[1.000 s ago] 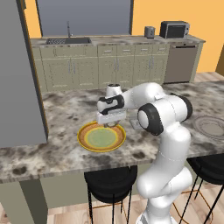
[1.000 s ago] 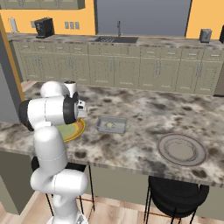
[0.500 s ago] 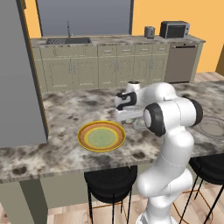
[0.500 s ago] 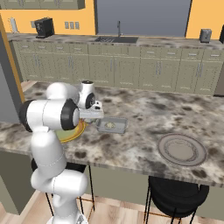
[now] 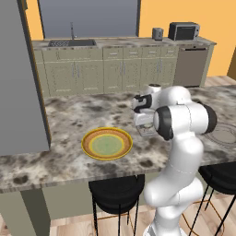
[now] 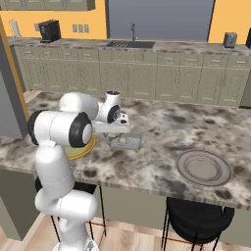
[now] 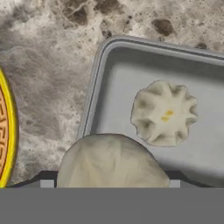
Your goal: Place two dumplings into each of the tupperware containers and then place the containers in the fridge.
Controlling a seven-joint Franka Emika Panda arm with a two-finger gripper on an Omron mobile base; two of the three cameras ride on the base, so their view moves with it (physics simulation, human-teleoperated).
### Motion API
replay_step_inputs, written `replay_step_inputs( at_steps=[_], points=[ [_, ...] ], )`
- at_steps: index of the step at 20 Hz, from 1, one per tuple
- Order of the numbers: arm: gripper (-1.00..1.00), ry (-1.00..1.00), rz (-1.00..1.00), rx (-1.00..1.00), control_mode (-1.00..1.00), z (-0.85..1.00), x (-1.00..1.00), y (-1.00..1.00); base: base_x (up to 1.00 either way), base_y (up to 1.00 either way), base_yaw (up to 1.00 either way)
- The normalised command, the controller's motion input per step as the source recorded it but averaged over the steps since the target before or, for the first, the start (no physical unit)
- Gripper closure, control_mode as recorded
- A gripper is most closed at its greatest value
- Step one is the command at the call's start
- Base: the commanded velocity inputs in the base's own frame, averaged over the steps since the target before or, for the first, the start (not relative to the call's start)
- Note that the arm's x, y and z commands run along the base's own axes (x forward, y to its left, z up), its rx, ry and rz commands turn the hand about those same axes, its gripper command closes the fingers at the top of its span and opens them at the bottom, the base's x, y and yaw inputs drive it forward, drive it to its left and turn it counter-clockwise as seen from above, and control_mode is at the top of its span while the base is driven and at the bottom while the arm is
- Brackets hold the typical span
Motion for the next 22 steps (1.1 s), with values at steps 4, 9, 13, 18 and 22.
replay_step_inputs(
  at_steps=[4, 9, 13, 18, 22],
  points=[
    [1.0, 0.02, 0.0, 0.02, -1.0, 0.0, 0.39, -0.54, 0.0, 0.0, 0.0],
    [1.0, 0.02, 0.0, 0.01, -1.0, -0.13, 0.4, -0.44, 0.0, 0.0, 0.0],
    [1.0, 0.02, 0.0, 0.0, -1.0, -0.3, 0.35, -0.31, 0.0, 0.0, 0.0],
    [1.0, 0.04, 0.0, 0.0, -1.0, -0.28, 0.19, -0.09, 0.0, 0.0, 0.0],
    [1.0, 0.07, 0.0, 0.0, -1.0, -0.27, 0.0, 0.0, 0.0, 0.0, 0.0]
  ],
)
